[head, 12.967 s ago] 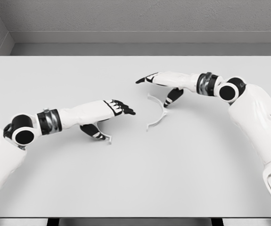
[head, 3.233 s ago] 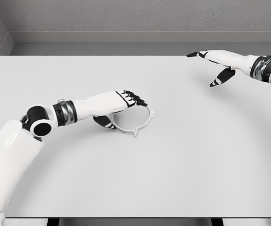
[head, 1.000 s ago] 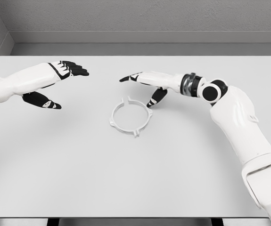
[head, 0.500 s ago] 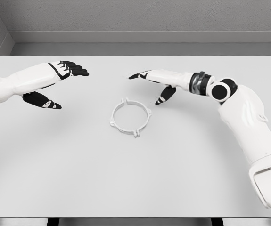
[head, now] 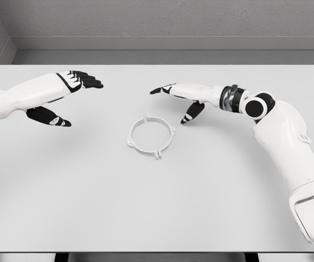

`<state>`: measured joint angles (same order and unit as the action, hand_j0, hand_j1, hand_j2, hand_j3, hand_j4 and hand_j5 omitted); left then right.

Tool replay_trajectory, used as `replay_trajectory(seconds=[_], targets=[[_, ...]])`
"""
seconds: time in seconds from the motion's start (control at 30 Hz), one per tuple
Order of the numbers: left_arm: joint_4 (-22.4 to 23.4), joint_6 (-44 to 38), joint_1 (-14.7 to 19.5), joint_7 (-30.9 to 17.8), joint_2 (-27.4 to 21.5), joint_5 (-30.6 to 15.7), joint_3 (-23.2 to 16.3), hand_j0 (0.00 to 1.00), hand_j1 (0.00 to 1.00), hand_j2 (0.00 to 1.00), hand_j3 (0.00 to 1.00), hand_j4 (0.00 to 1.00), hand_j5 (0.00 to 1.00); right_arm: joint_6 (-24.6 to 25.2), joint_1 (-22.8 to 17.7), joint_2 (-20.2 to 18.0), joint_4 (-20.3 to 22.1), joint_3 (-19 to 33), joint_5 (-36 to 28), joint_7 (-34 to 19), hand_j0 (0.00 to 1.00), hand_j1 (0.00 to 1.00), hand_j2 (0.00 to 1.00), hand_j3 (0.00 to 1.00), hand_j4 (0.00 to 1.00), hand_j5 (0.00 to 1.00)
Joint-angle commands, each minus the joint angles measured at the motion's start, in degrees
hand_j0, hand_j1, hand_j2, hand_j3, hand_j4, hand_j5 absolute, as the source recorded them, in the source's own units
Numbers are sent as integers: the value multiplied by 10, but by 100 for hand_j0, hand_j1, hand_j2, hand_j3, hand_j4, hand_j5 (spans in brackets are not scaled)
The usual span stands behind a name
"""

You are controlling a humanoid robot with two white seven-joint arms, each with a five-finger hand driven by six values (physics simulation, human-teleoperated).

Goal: Assemble PVC drainage pipe clamps

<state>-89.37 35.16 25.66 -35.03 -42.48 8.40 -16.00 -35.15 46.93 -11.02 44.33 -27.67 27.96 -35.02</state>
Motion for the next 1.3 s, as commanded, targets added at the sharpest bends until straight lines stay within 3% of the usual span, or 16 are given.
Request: replay_trajectory(seconds=[0.0,1.27], targets=[[0,-2,1,0,-1,-4,0,100,100,100,100,100,100,2,-2,0,2,1,-5,0,100,100,100,100,100,100],[-3,-2,-4,0,0,-3,-5,100,100,100,100,100,100,2,-5,18,20,-19,-4,0,100,100,100,100,100,100]])
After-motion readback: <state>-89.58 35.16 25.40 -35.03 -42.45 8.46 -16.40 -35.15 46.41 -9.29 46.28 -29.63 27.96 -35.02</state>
